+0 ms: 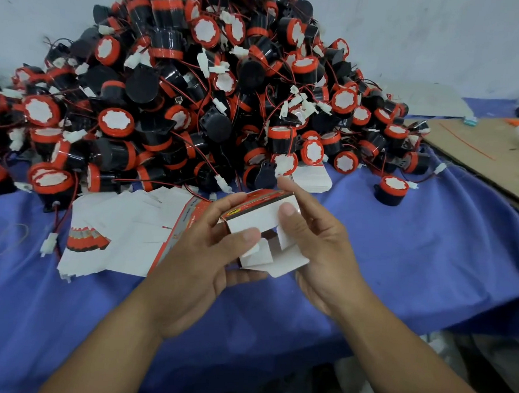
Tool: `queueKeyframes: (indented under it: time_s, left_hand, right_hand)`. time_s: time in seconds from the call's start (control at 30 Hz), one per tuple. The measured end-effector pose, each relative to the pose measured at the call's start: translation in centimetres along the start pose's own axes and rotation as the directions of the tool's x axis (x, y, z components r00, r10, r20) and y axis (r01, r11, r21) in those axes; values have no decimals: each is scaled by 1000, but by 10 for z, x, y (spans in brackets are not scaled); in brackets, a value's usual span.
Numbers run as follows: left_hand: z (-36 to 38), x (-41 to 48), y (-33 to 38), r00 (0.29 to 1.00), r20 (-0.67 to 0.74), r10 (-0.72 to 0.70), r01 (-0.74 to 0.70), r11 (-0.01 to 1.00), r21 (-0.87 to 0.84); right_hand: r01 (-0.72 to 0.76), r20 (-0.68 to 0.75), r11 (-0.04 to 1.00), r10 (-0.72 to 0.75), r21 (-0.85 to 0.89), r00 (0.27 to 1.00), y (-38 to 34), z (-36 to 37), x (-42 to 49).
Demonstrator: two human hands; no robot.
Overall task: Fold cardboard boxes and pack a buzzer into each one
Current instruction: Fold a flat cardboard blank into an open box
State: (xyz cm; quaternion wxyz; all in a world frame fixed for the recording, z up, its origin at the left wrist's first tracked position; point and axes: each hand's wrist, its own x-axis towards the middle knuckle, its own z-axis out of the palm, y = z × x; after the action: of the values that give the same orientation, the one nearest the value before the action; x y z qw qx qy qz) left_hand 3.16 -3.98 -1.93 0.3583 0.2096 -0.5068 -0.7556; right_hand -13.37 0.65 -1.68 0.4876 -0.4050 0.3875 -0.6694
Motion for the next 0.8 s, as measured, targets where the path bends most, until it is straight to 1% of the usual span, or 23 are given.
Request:
queueKeyframes:
  time_s: [0.1,0.2,0.27,0.4,0.43,0.5,0.57,0.6,0.63,0.67,0.7,0.73,0.77,0.8]
  left_hand:
    - [8,2,-6,990,-137,37,-44,998,-48]
    - [12,6,-7,973,-220,66,-94,989,-117]
    - [14,7,-4,963,-257,84,-129,978,-163]
    - [20,5,-4,947,-302,112,-159,978,-135]
    - [22,4,-5,945,-301,125,-164,981,-105]
    - [27,1,-7,942,-290,167,-167,986,25]
    - [30,-1,-9,939,-284,192,-136,969,206]
    - [30,-3,-10,935,-284,211,-109,936,336]
    - [28,-5,-9,931,-265,251,-90,862,499]
    - [25,-6,-7,930,-213,300,-80,731,678]
    - [20,-8,-6,929,-145,339,-68,544,836]
    - [16,-9,-5,930,-87,357,-40,333,942]
    - [14,-11,-3,930,-65,361,11,149,989]
    - [13,-12,-2,925,-73,372,65,33,997]
  right_hand:
    - [7,-44,1000,-8,-16,999,6,6,-2]
    - [-17,-58,998,20,54,998,9,11,-3]
    - [-25,-5,996,26,81,1000,9,14,-4]
    - [-6,112,993,-7,114,994,5,14,-4]
    - [7,129,993,-23,120,991,4,13,-5]
    - [38,145,995,-52,96,988,4,12,-6]
    - [64,124,996,-72,69,990,4,11,-5]
    - [73,102,995,-79,68,992,3,10,-4]
    - [75,77,994,-81,75,994,0,8,-3]
    - [68,53,994,-72,82,996,-3,5,-1]
    - [49,36,995,-52,84,998,-7,2,0]
    - [22,31,997,-24,76,999,-10,0,0]
    - [-6,41,998,4,59,999,-12,-2,0]
    - [-29,64,999,27,38,998,-14,-3,0]
